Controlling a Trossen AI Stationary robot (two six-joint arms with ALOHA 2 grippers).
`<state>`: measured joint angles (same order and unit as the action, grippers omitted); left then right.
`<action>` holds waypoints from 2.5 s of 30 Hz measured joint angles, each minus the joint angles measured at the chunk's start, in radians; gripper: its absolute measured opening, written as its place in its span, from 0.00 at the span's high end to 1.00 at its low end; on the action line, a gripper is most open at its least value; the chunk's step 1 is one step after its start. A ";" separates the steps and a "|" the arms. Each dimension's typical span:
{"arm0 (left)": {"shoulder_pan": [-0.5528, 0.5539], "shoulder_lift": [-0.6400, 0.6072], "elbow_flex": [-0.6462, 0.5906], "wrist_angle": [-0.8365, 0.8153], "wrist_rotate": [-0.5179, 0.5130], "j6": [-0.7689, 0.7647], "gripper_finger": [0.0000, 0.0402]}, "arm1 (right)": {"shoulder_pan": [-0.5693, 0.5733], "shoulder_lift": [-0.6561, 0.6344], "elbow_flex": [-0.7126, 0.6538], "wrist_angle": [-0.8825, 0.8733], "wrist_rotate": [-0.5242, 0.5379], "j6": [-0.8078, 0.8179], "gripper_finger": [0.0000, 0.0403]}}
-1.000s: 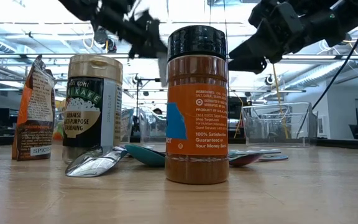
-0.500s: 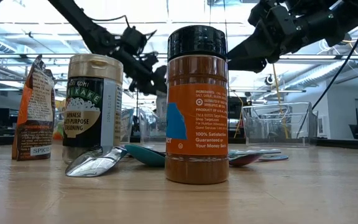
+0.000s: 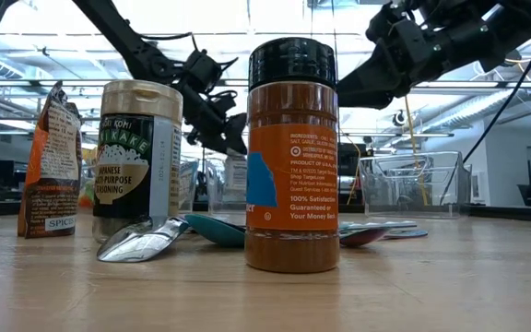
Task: Pick & Place Food Item
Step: Put the white seasoning bottle into the middle transparent bin, then put the purple seasoning bottle into the middle transparent bin
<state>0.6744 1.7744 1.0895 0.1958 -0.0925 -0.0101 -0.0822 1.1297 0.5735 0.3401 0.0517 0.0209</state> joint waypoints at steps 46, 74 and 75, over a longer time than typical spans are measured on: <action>0.010 0.000 -0.129 0.127 -0.017 -0.063 0.39 | -0.006 0.000 0.000 0.000 -0.001 0.001 0.33; -0.113 -0.470 -0.130 -0.264 0.036 -0.049 0.37 | -0.006 0.000 0.000 -0.003 -0.001 0.001 0.33; -0.132 -0.489 -0.130 -0.287 0.047 -0.043 0.37 | -0.006 0.000 0.000 -0.004 -0.001 0.001 0.33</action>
<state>0.5427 1.2857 0.9592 -0.0909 -0.0457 -0.0528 -0.0879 1.1301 0.5739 0.3362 0.0509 0.0223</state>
